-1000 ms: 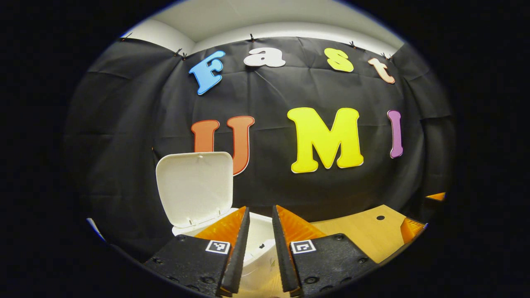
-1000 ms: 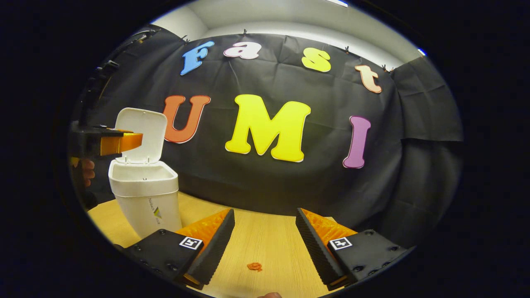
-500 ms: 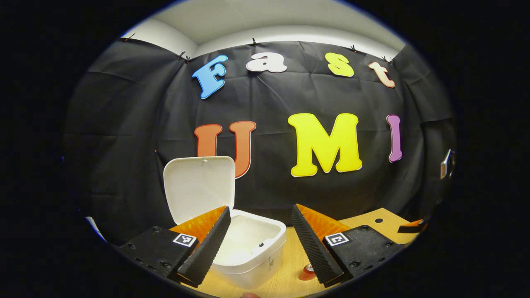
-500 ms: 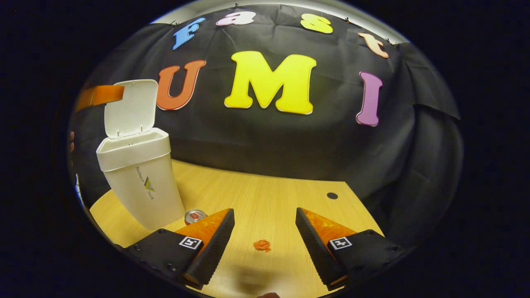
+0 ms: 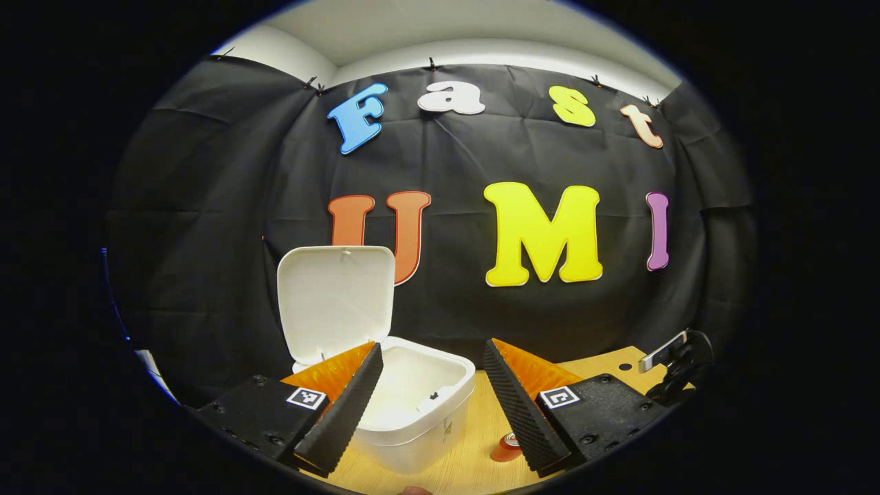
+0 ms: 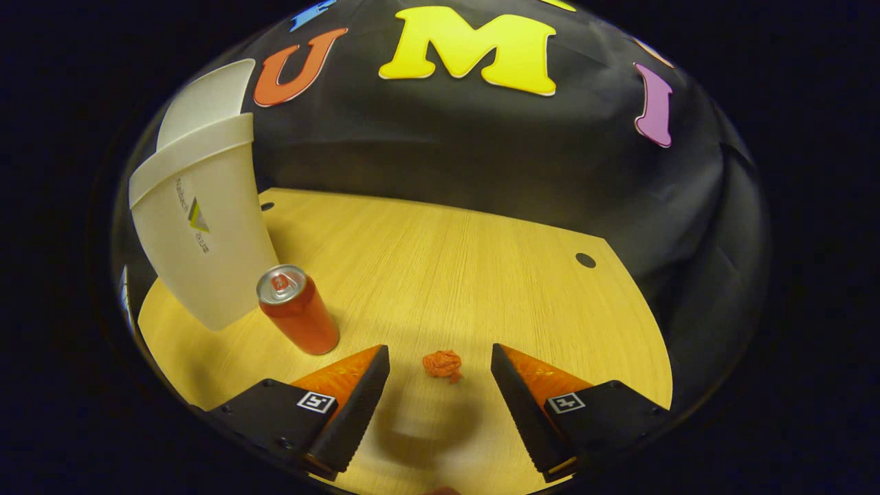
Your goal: Press the lid of the desktop garbage bin to open it, pick up the crumpled paper on the desktop and throw it into the bin, then pick up the pop can on the desktop and drop it into the bin, and finally close the garbage bin lid.
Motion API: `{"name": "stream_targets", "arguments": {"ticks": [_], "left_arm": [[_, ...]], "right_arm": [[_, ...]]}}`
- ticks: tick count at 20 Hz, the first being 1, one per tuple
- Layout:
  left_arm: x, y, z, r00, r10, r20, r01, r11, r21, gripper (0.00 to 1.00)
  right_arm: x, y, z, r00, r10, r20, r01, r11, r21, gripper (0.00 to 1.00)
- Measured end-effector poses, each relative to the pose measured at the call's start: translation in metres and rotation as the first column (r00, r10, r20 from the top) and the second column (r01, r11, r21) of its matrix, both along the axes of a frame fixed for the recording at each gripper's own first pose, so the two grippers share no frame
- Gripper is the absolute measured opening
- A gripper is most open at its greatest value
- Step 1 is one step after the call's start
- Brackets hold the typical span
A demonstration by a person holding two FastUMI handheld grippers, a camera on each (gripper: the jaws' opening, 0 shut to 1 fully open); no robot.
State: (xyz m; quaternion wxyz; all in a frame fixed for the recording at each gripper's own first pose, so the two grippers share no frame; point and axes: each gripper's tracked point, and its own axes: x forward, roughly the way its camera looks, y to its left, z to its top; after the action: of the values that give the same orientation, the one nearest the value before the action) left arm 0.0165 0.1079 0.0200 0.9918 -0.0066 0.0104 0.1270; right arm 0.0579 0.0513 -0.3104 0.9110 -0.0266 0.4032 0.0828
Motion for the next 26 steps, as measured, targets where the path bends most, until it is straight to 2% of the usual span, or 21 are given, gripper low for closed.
{"name": "stream_targets", "arguments": {"ticks": [8,12,17,21,22,24,25,26], "left_arm": [[0.005,-0.004,-0.006,1.000,-0.021,-0.020,0.021,1.000,-0.008,0.96],[0.005,-0.003,-0.008,0.999,-0.021,-0.028,0.021,1.000,-0.012,0.97],[0.004,-0.005,-0.009,0.999,-0.025,-0.034,0.024,1.000,-0.012,0.97],[0.002,-0.003,-0.011,0.999,-0.024,-0.039,0.023,1.000,-0.017,0.97],[0.001,-0.002,-0.012,0.999,-0.022,-0.042,0.021,1.000,-0.017,0.97],[0.000,-0.001,-0.012,0.999,-0.019,-0.043,0.018,1.000,-0.021,0.97],[-0.001,-0.001,-0.013,0.999,-0.017,-0.045,0.016,1.000,-0.023,0.97],[-0.003,0.000,-0.013,0.999,-0.015,-0.046,0.014,1.000,-0.024,0.97]], "right_arm": [[0.009,0.004,-0.042,0.992,-0.012,-0.122,0.014,1.000,0.011,0.95],[0.013,0.001,-0.056,0.981,-0.045,-0.191,0.053,0.998,0.039,0.96],[0.019,-0.003,-0.072,0.969,-0.072,-0.237,0.086,0.995,0.050,0.95],[0.018,-0.002,-0.082,0.964,-0.060,-0.258,0.073,0.997,0.039,0.95],[0.019,-0.003,-0.085,0.964,-0.064,-0.260,0.075,0.997,0.033,0.92],[0.021,0.001,-0.085,0.964,-0.058,-0.259,0.075,0.996,0.054,0.75],[0.022,0.001,-0.084,0.964,-0.058,-0.259,0.075,0.995,0.058,0.72],[0.022,0.001,-0.084,0.965,-0.058,-0.258,0.075,0.995,0.059,0.59]]}}
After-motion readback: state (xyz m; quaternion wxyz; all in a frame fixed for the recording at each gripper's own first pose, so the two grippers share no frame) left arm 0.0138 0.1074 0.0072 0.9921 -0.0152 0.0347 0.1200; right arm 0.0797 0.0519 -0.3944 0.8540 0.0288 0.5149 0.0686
